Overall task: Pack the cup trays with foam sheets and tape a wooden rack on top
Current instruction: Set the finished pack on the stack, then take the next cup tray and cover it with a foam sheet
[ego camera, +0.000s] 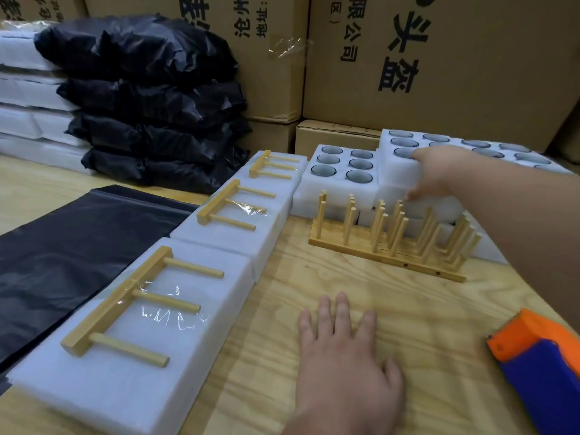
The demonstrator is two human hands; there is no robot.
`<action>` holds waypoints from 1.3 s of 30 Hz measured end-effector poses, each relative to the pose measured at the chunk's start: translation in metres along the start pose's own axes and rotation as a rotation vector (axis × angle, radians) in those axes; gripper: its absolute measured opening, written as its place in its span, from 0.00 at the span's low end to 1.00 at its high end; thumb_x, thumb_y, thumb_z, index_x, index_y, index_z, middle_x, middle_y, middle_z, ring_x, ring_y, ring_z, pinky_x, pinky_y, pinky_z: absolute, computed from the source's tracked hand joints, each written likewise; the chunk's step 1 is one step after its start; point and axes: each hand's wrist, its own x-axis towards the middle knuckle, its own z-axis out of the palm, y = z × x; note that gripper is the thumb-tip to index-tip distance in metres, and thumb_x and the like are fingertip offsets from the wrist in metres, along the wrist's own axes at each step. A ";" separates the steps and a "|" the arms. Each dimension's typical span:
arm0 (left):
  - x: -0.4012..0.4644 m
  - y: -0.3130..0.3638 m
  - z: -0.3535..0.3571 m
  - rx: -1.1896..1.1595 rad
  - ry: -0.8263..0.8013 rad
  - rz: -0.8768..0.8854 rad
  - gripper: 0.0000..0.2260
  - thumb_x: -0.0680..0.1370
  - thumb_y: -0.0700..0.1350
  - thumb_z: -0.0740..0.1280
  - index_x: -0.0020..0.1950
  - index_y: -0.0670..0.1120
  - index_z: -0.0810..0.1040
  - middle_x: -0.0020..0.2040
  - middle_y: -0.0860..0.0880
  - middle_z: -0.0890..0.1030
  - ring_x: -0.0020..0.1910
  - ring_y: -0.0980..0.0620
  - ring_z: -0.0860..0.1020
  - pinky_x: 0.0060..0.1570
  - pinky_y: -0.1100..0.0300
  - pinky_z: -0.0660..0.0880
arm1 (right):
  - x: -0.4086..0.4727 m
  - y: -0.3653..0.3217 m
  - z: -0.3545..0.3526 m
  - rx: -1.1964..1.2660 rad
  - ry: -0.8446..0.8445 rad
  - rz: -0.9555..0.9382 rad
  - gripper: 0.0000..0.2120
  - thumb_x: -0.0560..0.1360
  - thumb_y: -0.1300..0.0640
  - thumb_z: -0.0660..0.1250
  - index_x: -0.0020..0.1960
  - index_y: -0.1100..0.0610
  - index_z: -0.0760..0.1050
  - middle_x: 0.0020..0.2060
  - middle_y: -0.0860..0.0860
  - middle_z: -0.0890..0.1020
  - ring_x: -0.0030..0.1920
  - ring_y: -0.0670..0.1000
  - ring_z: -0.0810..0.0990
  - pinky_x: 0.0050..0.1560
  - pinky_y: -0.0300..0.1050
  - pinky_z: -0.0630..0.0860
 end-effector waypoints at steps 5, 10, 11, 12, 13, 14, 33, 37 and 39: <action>0.001 0.000 0.001 0.008 0.016 0.000 0.36 0.76 0.65 0.49 0.83 0.58 0.46 0.84 0.47 0.38 0.81 0.43 0.34 0.74 0.38 0.30 | 0.000 -0.002 -0.002 0.006 -0.012 0.035 0.47 0.62 0.34 0.77 0.76 0.33 0.59 0.61 0.51 0.80 0.59 0.61 0.78 0.57 0.54 0.78; 0.002 0.001 0.001 -0.006 0.024 -0.001 0.36 0.76 0.66 0.50 0.83 0.58 0.47 0.84 0.46 0.38 0.82 0.44 0.35 0.73 0.39 0.28 | -0.001 0.004 -0.002 0.047 0.000 0.062 0.40 0.66 0.35 0.76 0.74 0.37 0.64 0.64 0.51 0.79 0.64 0.62 0.75 0.61 0.59 0.77; 0.002 0.000 0.001 -0.005 0.023 -0.001 0.36 0.76 0.66 0.50 0.83 0.58 0.46 0.84 0.46 0.38 0.81 0.44 0.34 0.73 0.39 0.28 | -0.002 0.005 -0.003 0.052 0.008 0.058 0.39 0.67 0.35 0.76 0.74 0.38 0.65 0.64 0.51 0.79 0.64 0.62 0.76 0.60 0.58 0.77; 0.002 0.000 0.002 -0.003 0.023 -0.001 0.36 0.76 0.66 0.50 0.83 0.58 0.46 0.84 0.46 0.38 0.81 0.44 0.34 0.72 0.40 0.28 | -0.002 0.006 -0.004 0.051 0.023 0.053 0.37 0.68 0.35 0.75 0.74 0.39 0.66 0.63 0.51 0.79 0.63 0.62 0.76 0.58 0.57 0.78; 0.002 -0.001 0.002 -0.002 0.025 -0.003 0.37 0.76 0.66 0.49 0.83 0.58 0.46 0.84 0.47 0.38 0.81 0.44 0.34 0.72 0.40 0.27 | -0.003 0.008 -0.004 0.039 0.045 0.050 0.34 0.69 0.35 0.74 0.72 0.40 0.68 0.61 0.50 0.80 0.61 0.61 0.77 0.56 0.55 0.78; 0.002 -0.001 0.002 -0.001 0.028 -0.005 0.37 0.76 0.66 0.49 0.83 0.58 0.46 0.84 0.47 0.37 0.81 0.44 0.34 0.72 0.40 0.27 | -0.003 0.009 -0.005 0.017 0.076 0.048 0.30 0.70 0.36 0.73 0.69 0.41 0.69 0.57 0.50 0.80 0.58 0.60 0.78 0.52 0.53 0.76; -0.006 0.000 -0.005 0.039 0.058 -0.017 0.35 0.76 0.66 0.47 0.83 0.59 0.48 0.85 0.49 0.44 0.83 0.46 0.40 0.78 0.41 0.37 | -0.146 0.007 -0.052 0.277 0.589 -0.090 0.22 0.73 0.40 0.71 0.62 0.49 0.75 0.54 0.55 0.78 0.71 0.62 0.66 0.68 0.59 0.65; -0.010 0.002 -0.009 0.047 0.074 -0.010 0.33 0.78 0.66 0.48 0.83 0.60 0.52 0.85 0.48 0.47 0.83 0.46 0.44 0.79 0.42 0.42 | -0.204 0.000 -0.043 0.383 0.532 -0.145 0.22 0.72 0.37 0.72 0.61 0.46 0.75 0.53 0.51 0.81 0.71 0.60 0.68 0.67 0.60 0.68; -0.011 0.003 -0.010 0.049 0.070 -0.009 0.32 0.78 0.66 0.48 0.83 0.60 0.53 0.85 0.48 0.48 0.83 0.46 0.45 0.79 0.42 0.43 | -0.233 0.000 -0.034 0.421 0.504 -0.174 0.21 0.71 0.37 0.72 0.60 0.45 0.75 0.50 0.49 0.80 0.67 0.58 0.70 0.63 0.59 0.71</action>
